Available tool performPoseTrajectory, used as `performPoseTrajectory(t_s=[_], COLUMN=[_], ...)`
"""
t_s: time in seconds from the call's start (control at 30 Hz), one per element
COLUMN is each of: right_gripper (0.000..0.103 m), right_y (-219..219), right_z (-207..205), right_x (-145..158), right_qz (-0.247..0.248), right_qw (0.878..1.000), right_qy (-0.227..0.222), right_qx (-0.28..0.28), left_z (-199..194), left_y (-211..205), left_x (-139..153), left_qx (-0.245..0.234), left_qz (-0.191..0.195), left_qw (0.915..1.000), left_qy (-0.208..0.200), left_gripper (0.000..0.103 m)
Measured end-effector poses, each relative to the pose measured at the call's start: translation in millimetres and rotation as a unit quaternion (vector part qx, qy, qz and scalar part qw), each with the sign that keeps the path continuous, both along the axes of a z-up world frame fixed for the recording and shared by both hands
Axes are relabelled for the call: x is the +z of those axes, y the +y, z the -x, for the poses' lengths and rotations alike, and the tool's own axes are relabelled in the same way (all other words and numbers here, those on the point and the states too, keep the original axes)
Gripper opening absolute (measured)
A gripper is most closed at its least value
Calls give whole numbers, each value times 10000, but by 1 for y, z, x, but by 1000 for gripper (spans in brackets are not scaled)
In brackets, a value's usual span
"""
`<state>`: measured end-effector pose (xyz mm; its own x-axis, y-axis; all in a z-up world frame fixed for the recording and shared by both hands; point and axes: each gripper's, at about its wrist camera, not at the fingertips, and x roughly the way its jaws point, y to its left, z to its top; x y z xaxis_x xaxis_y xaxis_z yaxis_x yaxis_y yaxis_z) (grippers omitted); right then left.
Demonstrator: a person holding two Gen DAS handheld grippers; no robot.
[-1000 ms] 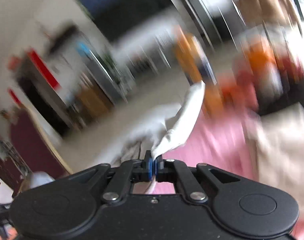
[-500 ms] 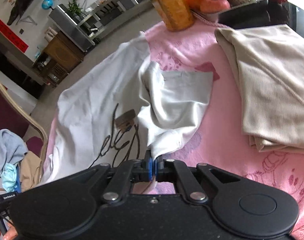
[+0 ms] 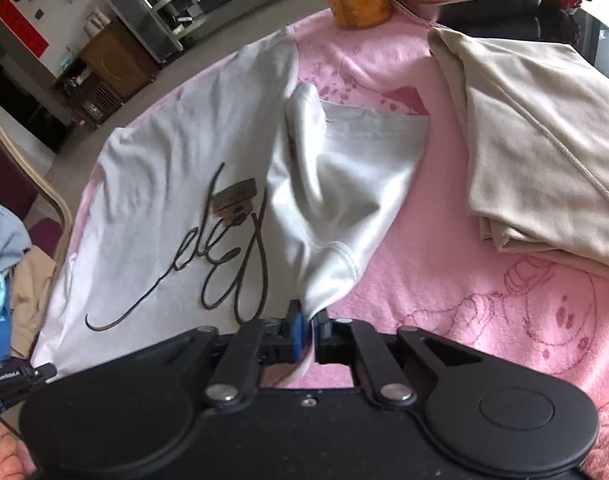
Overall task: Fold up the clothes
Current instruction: 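Lay the sweatshirt flat on the pink towel and open both grippers, then grasp the sweatshirt hem with both grippers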
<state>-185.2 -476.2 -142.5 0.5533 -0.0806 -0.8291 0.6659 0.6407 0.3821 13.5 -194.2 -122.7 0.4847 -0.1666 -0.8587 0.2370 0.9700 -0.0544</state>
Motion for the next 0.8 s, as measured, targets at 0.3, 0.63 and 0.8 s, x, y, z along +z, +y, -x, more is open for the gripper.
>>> performPoseTrajectory(t_s=[0.3, 0.63, 0.8], right_gripper=[37, 40, 40], right_y=[-8, 28, 51], right_z=[33, 15, -2], right_x=[24, 11, 7], right_qz=[-543, -715, -611], right_qw=[9982, 9886, 9786], right_qy=[-248, -495, -429], right_qx=[54, 1231, 1919], left_z=[38, 66, 72], left_y=[6, -31, -42], left_x=[22, -2, -13], left_qx=[-879, -1810, -2114], left_qz=[504, 416, 353], left_qw=[9948, 9805, 9736], left_qy=[140, 640, 791], left_gripper=[29, 34, 34])
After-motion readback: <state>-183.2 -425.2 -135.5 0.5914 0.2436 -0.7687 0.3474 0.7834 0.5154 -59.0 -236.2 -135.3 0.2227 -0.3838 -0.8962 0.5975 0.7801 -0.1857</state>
